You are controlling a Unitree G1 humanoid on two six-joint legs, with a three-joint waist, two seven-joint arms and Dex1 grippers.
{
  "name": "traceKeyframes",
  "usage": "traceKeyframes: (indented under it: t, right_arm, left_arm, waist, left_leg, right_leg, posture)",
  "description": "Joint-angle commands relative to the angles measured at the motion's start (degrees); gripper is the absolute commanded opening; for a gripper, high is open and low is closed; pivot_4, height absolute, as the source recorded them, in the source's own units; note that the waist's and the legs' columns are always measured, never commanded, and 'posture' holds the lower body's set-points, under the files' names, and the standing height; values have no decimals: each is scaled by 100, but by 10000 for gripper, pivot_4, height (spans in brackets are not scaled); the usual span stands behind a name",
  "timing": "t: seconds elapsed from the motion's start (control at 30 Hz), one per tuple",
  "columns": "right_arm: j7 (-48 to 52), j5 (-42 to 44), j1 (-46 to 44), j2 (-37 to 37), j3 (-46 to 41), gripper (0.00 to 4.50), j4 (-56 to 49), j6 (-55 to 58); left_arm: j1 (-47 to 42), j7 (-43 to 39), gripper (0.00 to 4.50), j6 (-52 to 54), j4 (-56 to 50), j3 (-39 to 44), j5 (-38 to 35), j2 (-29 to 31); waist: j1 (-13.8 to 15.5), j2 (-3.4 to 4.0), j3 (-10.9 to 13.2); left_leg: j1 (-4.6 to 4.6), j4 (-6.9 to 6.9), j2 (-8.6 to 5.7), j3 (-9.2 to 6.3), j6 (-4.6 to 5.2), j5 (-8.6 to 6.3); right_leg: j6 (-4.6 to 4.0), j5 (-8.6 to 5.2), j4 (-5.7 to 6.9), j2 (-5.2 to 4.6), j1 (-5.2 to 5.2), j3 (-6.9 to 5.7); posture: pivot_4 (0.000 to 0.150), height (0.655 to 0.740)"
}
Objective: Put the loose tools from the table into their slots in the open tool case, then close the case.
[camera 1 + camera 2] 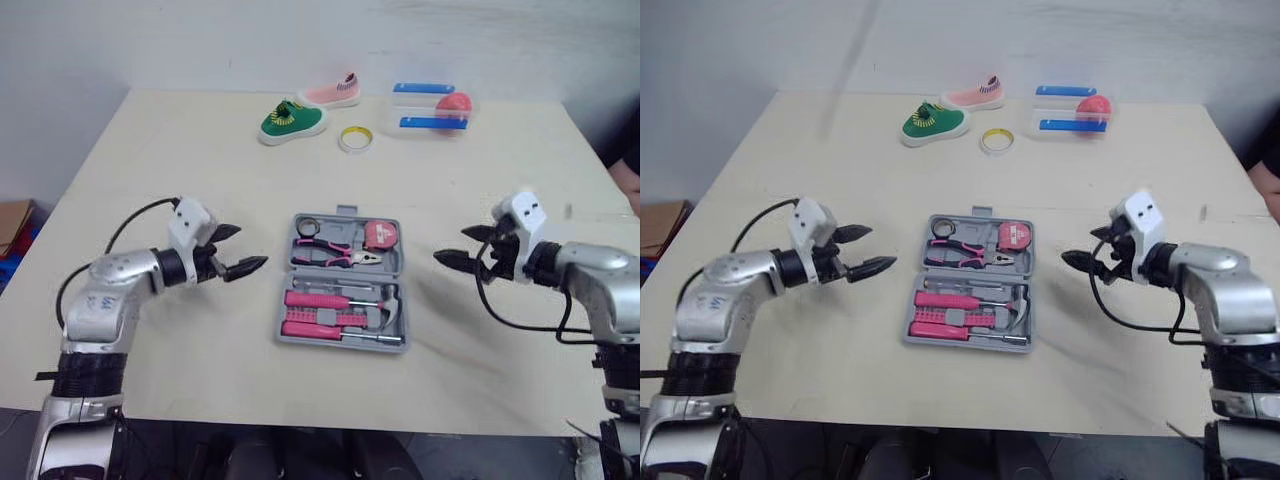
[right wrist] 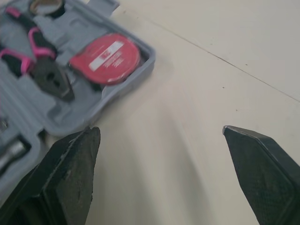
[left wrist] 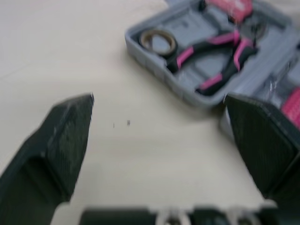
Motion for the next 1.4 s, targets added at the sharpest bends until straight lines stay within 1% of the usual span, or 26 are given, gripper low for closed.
traceKeyframes:
  t: [0.03, 0.13, 0.2, 0.23, 0.33, 0.4, 0.5, 0.6, 0.7, 0.87, 1.1, 1.2, 1.23, 1.27, 1.3, 1.37, 1.4]
  right_arm:
    - [-502, 301, -716, 37, 211, 45000, -405, 1943]
    - [-979, 108, -1226, 263, 458, 45000, -186, 2611]
    - [-1181, 28, -1386, 434, 508, 45000, -87, 2717]
    - [-1283, 0, -1453, 537, 485, 45000, -15, 2788]
    - [-1494, -100, -1528, 695, 590, 45000, 116, 2759]
    - [-1655, -220, -1603, 828, 698, 45000, 311, 2648]
    - [-1807, -282, -1711, 1045, 677, 45000, 562, 2616]
    - [-1881, -342, -1711, 1111, 740, 45000, 690, 2590]
    - [-1936, -373, -1713, 1165, 785, 45000, 767, 2539]
    - [-2234, -550, -1640, 1426, 717, 45000, 965, 2247]
    - [-2473, -633, -1820, 1716, 648, 45000, 1237, 2205]
    - [-2611, -728, -1878, 1895, 718, 45000, 1392, 2180]
    - [-2644, -748, -1879, 1925, 730, 45000, 1410, 2198]
    - [-2632, -739, -1855, 1946, 764, 45000, 1385, 2266]
    - [-2626, -733, -1811, 1964, 792, 45000, 1342, 2322]
    - [-2581, -662, -1648, 2015, 853, 39936, 1133, 2440]
    - [-2649, -660, -1587, 2100, 749, 36316, 1046, 2458]
  left_arm:
    - [-685, 801, 44431, 1699, -239, -292, -25, -264]
    - [-1072, 1298, 44431, 1794, 106, -300, 161, -622]
    - [-1147, 1302, 44431, 1653, 263, -450, 228, -669]
    - [-1159, 1266, 44431, 1563, 333, -583, 290, -647]
    - [-1221, 1384, 44431, 1327, 586, -754, 468, -718]
    - [-1342, 1537, 44431, 1182, 850, -715, 524, -888]
    - [-1404, 1581, 44431, 1098, 1120, -671, 542, -989]
    - [-1386, 1633, 44431, 1056, 1241, -643, 563, -1038]
    - [-1357, 1644, 44431, 943, 1301, -788, 679, -1024]
    - [-1454, 1852, 44431, 809, 1511, -720, 770, -1218]
    - [-1452, 1860, 44431, 845, 1557, -748, 841, -1178]
    - [-1410, 1779, 35865, 769, 1545, -894, 880, -1217]
    - [-1405, 1745, 32105, 722, 1538, -968, 912, -1223]
    - [-1400, 1682, 27182, 724, 1515, -1058, 913, -1244]
    - [-1390, 1638, 24348, 683, 1494, -1161, 941, -1256]
    - [-1354, 1609, 15882, 738, 1436, -1370, 994, -1311]
    - [-1312, 1655, 10655, 767, 1374, -1375, 984, -1378]
  waist:
    - [0, 1, 2]
    - [0, 2, 2]
    - [-8, 1, 2]
    - [-26, 1, 2]
    - [-39, 1, 2]
    - [-27, 1, 2]
    - [-32, 1, 2]
    - [-33, 1, 2]
    - [-32, 1, 2]
    - [-36, 1, 2]
    - [-54, -10, -5]
    - [-71, -12, -6]
    - [-75, -15, -8]
    - [-75, -16, -9]
    - [-74, -20, -12]
    - [-59, -26, -17]
    - [-53, -28, -20]
  left_leg:
    - [-9, -2, -2, 1, 0, 8]
    - [-22, -8, -5, 1, -7, 19]
    - [-37, -9, -3, 3, -13, 24]
    - [-64, -7, -3, 6, -14, 31]
    - [-80, -14, -1, 17, -28, 45]
    - [-89, -16, 0, 20, -31, 49]
    - [-103, -12, -2, 29, -27, 52]
    - [-103, -12, -4, 40, -25, 53]
    - [-104, -11, -4, 41, -25, 56]
    - [-96, 0, -6, 45, -23, 70]
    - [-86, 3, -10, 44, -23, 84]
    - [-85, 2, -9, 45, -25, 85]
    - [-85, 2, -9, 44, -26, 85]
    - [-83, 2, -8, 45, -27, 86]
    - [-83, 2, -8, 45, -27, 86]
    - [-80, 2, -9, 45, -27, 86]
    - [-80, 1, -9, 44, -27, 86]
  right_leg:
    - [0, 0, 6, 1, -10, -1]
    - [0, 0, 13, 1, -33, 1]
    - [0, 0, 16, 3, -53, 0]
    - [0, 0, 29, 4, -88, 3]
    - [-1, 0, 38, 9, -126, 9]
    - [-3, -1, 44, 10, -141, 9]
    - [-3, -1, 52, 7, -160, 15]
    - [-3, -1, 70, 7, -169, 25]
    - [-3, -1, 89, 8, -174, 26]
    - [-3, -1, 117, 7, -173, 30]
    - [-4, 7, 136, 9, -170, 32]
    - [-4, 7, 137, 10, -170, 32]
    - [-4, 7, 138, 11, -170, 32]
    - [-4, 7, 139, 11, -169, 31]
    - [-4, 7, 139, 11, -169, 31]
    - [-5, 7, 139, 10, -166, 31]
    - [-4, 7, 139, 10, -165, 30]
  posture:
    - [1500, 7400]
    - [1500, 7400]
    - [1500, 7400]
    - [1500, 7400]
    - [1500, 7400]
    - [1500, 7400]
    - [1500, 7400]
    - [1500, 7400]
    - [1500, 7400]
    - [1500, 7400]
    - [1500, 7400]
    - [1500, 7400]
    - [1500, 7400]
    - [1500, 7400]
    - [1500, 7400]
    - [1500, 7400]
    - [1500, 7400]
